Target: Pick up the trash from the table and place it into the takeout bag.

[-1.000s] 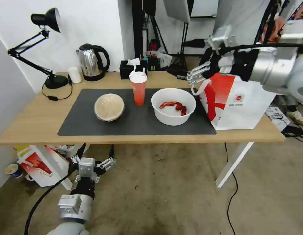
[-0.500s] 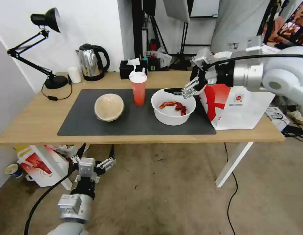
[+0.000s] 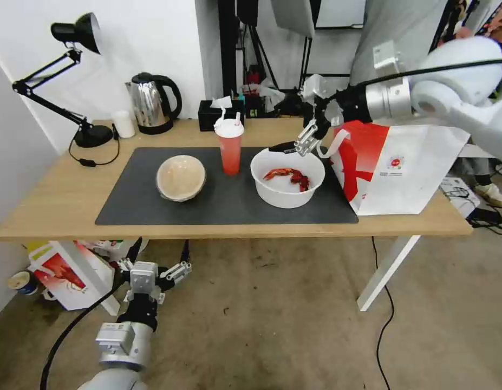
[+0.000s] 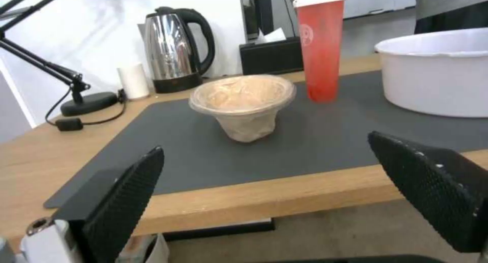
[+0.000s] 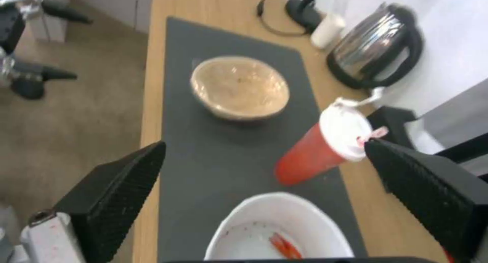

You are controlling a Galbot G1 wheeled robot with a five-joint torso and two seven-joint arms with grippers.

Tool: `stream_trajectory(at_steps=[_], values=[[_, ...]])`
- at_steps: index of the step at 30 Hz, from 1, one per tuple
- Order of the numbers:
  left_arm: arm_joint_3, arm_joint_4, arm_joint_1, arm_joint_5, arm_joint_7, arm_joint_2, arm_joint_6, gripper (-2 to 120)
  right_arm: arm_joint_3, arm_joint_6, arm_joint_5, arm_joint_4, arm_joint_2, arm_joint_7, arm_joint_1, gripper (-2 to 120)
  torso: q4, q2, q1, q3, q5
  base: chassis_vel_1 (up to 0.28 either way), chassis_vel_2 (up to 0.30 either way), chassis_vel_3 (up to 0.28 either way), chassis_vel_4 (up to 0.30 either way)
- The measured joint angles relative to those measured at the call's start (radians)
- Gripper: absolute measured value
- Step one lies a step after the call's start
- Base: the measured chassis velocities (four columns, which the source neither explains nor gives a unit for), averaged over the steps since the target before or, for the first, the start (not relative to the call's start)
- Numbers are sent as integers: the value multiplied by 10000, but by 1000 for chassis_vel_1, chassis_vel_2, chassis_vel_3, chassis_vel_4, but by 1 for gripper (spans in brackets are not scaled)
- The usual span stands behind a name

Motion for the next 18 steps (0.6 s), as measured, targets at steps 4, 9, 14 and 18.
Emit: stream_trajectory(at_steps=[4, 9, 14, 18], values=[[0, 0, 0, 0, 0, 0, 0, 100, -629, -42, 151, -111, 90, -385, 452, 100, -3, 1, 0, 0, 0, 0, 0, 0, 0], [0, 0, 0, 0, 0, 0, 0, 100, -1328, -110, 562, -269, 191, -775, 1019, 100, -1, 1, -1, 0, -1, 0, 0, 0, 0], [-1, 0, 0, 0, 0, 0, 0, 100, -1638, -43, 620, -389, 220, -1251, 1524, 100, -2, 1, -1, 0, -2, 0, 0, 0, 0], [0, 0, 0, 0, 0, 0, 0, 100, -1735, 745, 881, -537, 196, -1243, 1706, 100, -1, 1, -2, 0, -1, 0, 0, 0, 0]])
